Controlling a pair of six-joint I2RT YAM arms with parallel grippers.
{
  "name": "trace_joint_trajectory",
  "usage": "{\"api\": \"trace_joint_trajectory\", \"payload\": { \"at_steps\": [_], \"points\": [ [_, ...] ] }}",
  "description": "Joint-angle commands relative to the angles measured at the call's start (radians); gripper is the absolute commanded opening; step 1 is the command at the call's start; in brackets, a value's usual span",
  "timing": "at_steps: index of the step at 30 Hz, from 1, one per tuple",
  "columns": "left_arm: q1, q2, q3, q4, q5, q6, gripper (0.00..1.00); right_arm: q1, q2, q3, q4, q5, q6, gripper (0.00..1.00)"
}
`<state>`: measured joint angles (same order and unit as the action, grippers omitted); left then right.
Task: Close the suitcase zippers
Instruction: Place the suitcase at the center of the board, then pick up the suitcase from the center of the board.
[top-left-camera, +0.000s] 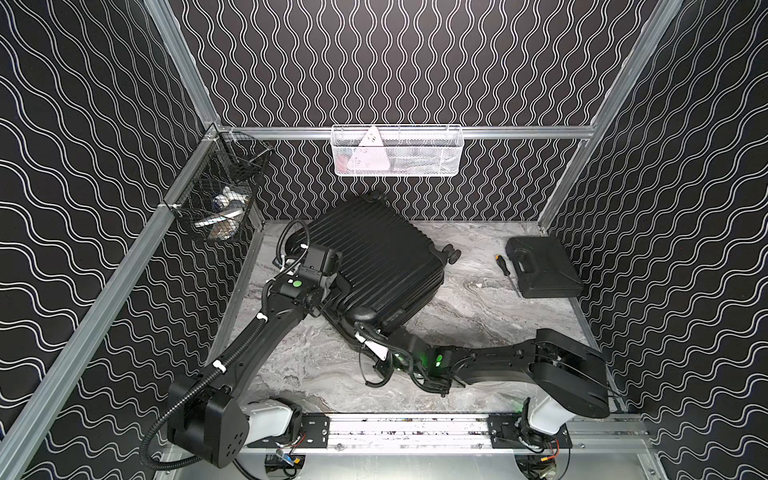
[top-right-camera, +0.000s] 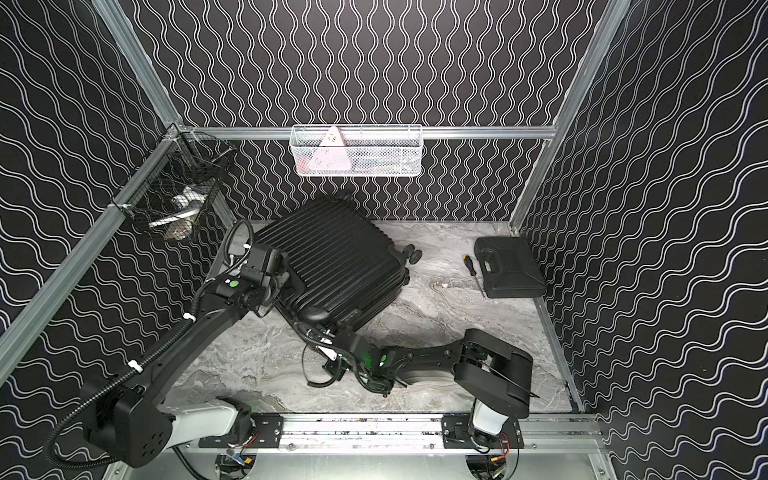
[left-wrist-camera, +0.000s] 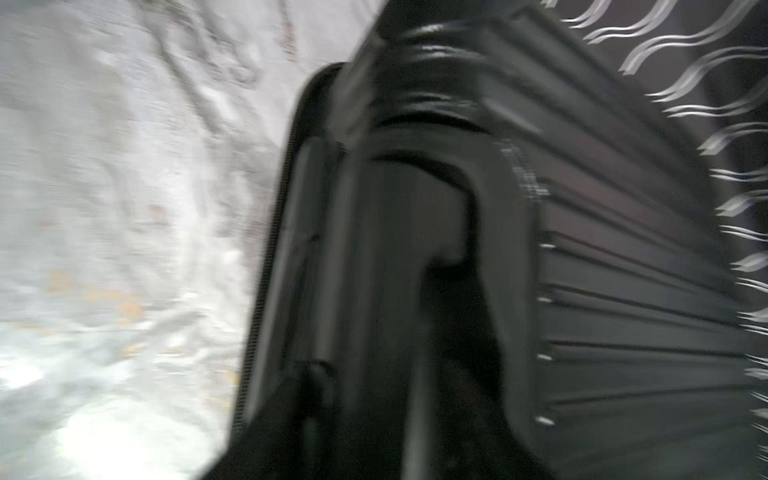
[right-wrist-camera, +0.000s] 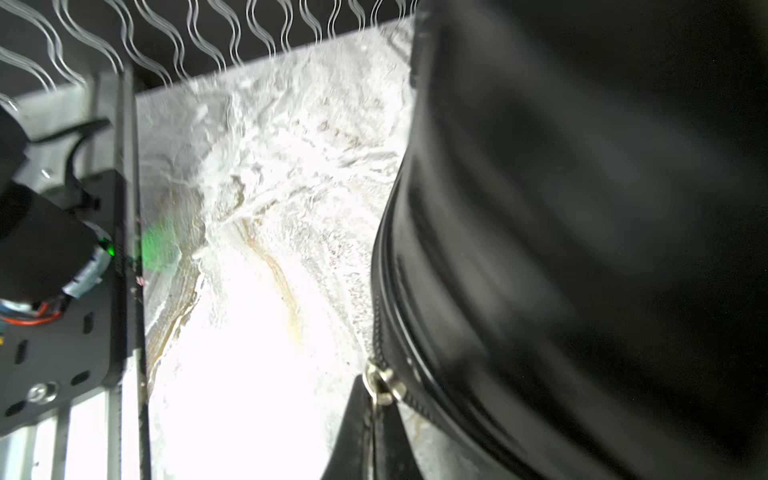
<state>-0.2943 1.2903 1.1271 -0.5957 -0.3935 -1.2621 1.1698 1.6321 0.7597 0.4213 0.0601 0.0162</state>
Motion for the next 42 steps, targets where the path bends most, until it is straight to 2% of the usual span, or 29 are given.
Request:
{"api": "trace_joint_trajectory", "payload": {
  "at_steps": [1, 6, 13, 17, 20, 23, 25, 27, 30, 33, 37, 42],
  "points": [
    [-0.003, 0.036, 0.06, 0.088, 0.074, 0.192, 0.98, -0.065, -0.056, -0.052, -0.001, -0.052, 0.137, 0.0],
    [0.0, 0.137, 0.238, -0.005, 0.163, 0.649, 0.99, -0.222, -0.188, -0.174, -0.002, -0.11, 0.17, 0.0],
    [-0.001, 0.252, 0.438, -0.126, 0.403, 1.322, 0.97, -0.39, -0.316, -0.239, -0.122, -0.169, 0.149, 0.0],
    [0.0, 0.254, 0.438, -0.167, 0.508, 1.655, 0.93, -0.433, -0.351, -0.262, -0.158, -0.183, 0.148, 0.0],
    [0.001, 0.22, 0.405, -0.229, 0.694, 1.968, 0.92, -0.443, -0.363, -0.275, -0.17, -0.195, 0.154, 0.0],
    [0.012, 0.197, 0.405, -0.287, 0.792, 2.221, 0.93, -0.444, -0.362, -0.281, -0.173, -0.201, 0.162, 0.0],
    [0.032, 0.225, 0.454, -0.394, 0.858, 2.402, 0.9, -0.444, -0.357, -0.28, -0.176, -0.206, 0.168, 0.0],
    [0.037, 0.285, 0.527, -0.481, 0.852, 2.461, 0.87, -0.444, -0.355, -0.277, -0.175, -0.208, 0.17, 0.0],
    [0.043, 0.398, 0.64, -0.628, 0.804, 2.564, 0.77, -0.444, -0.351, -0.27, -0.173, -0.209, 0.169, 0.0],
    [0.041, 0.435, 0.642, -0.591, 0.753, 2.571, 0.76, -0.444, -0.341, -0.254, -0.189, -0.212, 0.172, 0.0],
    [0.043, 0.458, 0.659, -0.582, 0.745, 2.594, 0.73, -0.444, -0.33, -0.238, -0.208, -0.21, 0.175, 0.0],
    [0.041, 0.51, 0.647, -0.545, 0.64, 2.594, 0.63, -0.443, -0.324, -0.229, -0.205, -0.217, 0.174, 0.0]
  ]
}}
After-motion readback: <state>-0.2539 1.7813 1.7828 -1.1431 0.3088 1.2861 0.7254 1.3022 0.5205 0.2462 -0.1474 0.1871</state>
